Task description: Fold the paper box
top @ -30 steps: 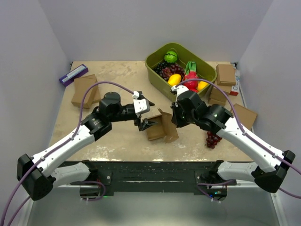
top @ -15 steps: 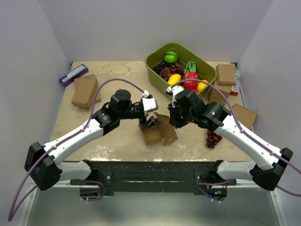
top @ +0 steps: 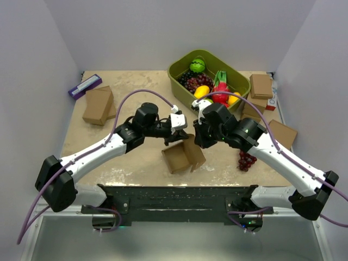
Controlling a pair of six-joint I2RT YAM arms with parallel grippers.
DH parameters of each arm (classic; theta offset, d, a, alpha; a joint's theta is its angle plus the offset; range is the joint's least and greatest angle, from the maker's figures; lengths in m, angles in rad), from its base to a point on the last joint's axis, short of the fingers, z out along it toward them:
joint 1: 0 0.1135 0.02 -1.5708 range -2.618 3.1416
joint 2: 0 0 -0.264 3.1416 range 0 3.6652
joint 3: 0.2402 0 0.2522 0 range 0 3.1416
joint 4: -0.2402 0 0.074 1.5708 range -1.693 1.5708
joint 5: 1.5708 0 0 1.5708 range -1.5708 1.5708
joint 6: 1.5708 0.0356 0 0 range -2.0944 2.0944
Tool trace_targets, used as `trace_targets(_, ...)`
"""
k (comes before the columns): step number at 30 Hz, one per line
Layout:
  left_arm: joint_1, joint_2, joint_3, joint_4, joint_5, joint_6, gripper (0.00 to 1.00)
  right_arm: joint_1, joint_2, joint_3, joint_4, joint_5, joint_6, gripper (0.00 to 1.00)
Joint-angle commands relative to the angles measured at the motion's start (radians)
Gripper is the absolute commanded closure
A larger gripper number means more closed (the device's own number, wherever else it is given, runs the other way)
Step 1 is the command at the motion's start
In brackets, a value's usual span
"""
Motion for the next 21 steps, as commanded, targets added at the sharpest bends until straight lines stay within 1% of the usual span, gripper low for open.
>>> trace_targets(1,-0.008,0.007,0.030,0.015,0.015,-0.008,1.00,-0.001,-0.031,-0.001,0.038,-0.009,0.008,0.78)
trace_targets(3,-0.008,-0.005,0.019,0.024,-0.045,-0.028,1.00,-0.001,-0.057,0.002,0.041,0.025,0.022,0.59)
trace_targets(4,-0.009,-0.012,0.004,0.035,-0.073,-0.042,1.00,-0.002,-0.067,0.003,0.039,0.044,0.036,0.36)
trace_targets(5,-0.008,-0.024,-0.009,0.035,-0.135,-0.062,1.00,-0.001,-0.079,0.005,0.035,0.065,0.047,0.26)
trace_targets(6,-0.008,-0.045,-0.021,0.035,-0.175,-0.076,1.00,-0.002,-0.103,0.014,0.018,0.118,0.062,0.19)
trace_targets(7,-0.008,-0.057,-0.050,0.079,-0.221,-0.088,1.00,-0.002,-0.119,0.017,0.008,0.139,0.086,0.09)
trace_targets(8,-0.008,-0.071,-0.064,0.084,-0.330,-0.122,1.00,-0.002,-0.136,0.020,-0.005,0.160,0.100,0.05)
trace_targets(9,-0.008,-0.094,-0.075,0.081,-0.387,-0.140,1.00,-0.004,-0.174,0.017,-0.008,0.189,0.119,0.02)
trace_targets(10,-0.003,-0.104,-0.090,0.071,-0.432,-0.156,1.00,-0.002,-0.194,0.010,-0.007,0.238,0.158,0.01)
trace_targets(11,0.001,-0.114,-0.098,0.066,-0.519,-0.200,1.00,-0.002,-0.214,0.002,0.004,0.266,0.180,0.01)
trace_targets(12,0.009,-0.131,-0.105,0.060,-0.551,-0.223,1.00,-0.002,-0.256,-0.018,0.011,0.290,0.198,0.01)
trace_targets(13,0.032,-0.140,-0.122,0.057,-0.573,-0.244,1.00,-0.004,-0.271,-0.029,0.016,0.351,0.237,0.01)
trace_targets(14,0.047,-0.151,-0.128,0.055,-0.611,-0.307,1.00,-0.005,-0.286,-0.038,0.022,0.384,0.258,0.01)
trace_targets(18,0.136,-0.174,-0.174,0.057,-0.611,-0.406,1.00,-0.034,-0.286,-0.053,0.015,0.479,0.327,0.01)
trace_targets(19,0.145,-0.177,-0.181,0.061,-0.618,-0.416,1.00,-0.094,-0.253,-0.056,0.018,0.478,0.314,0.01)
trace_targets(21,0.182,-0.180,-0.182,0.063,-0.612,-0.438,1.00,-0.181,-0.211,-0.095,0.053,0.371,0.294,0.01)
